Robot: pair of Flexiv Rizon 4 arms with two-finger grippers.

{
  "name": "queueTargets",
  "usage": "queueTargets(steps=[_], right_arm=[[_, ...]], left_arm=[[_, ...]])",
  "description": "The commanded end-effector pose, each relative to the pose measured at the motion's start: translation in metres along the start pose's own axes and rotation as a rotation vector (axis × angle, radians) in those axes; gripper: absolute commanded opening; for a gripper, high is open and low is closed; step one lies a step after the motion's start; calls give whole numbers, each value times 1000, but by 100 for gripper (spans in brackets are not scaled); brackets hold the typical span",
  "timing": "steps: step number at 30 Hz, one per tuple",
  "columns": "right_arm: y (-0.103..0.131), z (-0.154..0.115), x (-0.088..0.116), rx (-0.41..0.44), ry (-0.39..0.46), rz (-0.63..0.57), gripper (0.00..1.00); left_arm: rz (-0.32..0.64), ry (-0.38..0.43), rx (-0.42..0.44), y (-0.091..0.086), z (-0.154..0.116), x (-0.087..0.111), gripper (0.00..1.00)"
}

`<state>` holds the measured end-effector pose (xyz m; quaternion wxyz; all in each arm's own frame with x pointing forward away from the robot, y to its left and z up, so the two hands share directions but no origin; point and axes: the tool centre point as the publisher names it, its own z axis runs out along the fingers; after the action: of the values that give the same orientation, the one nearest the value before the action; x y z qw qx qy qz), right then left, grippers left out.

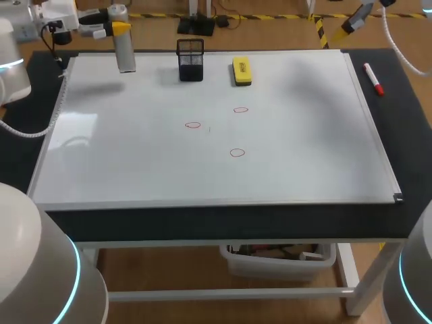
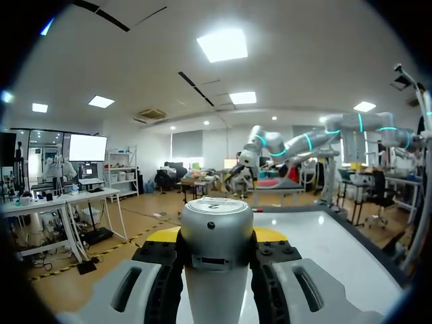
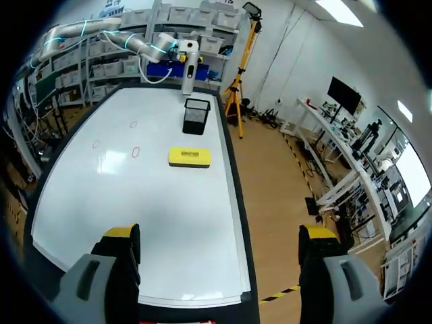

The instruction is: Pick up the inspection probe, press it on each red-marked spot on the whiteboard one by one, put down the probe, pick up the eraser, and wipe off all the red marks.

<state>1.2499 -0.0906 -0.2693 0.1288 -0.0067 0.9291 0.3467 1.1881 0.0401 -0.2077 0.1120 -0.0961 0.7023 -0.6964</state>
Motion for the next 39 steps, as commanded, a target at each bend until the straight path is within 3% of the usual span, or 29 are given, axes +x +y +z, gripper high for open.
queueTargets(steps=[1,15,33,39], right_arm=[[6,9,-8,75,301,-35,100],[14,32,-10,239,388,-197,100],[30,50,-3,415,390,-427,100],[33,53,2,437,359,-508,100]], left_arm=[[2,-7,-3,-2,0,3,0],[2,-7,-3,-2,0,3,0],[2,-7,-3,-2,0,3,0],[2,-7,-3,-2,0,3,0]])
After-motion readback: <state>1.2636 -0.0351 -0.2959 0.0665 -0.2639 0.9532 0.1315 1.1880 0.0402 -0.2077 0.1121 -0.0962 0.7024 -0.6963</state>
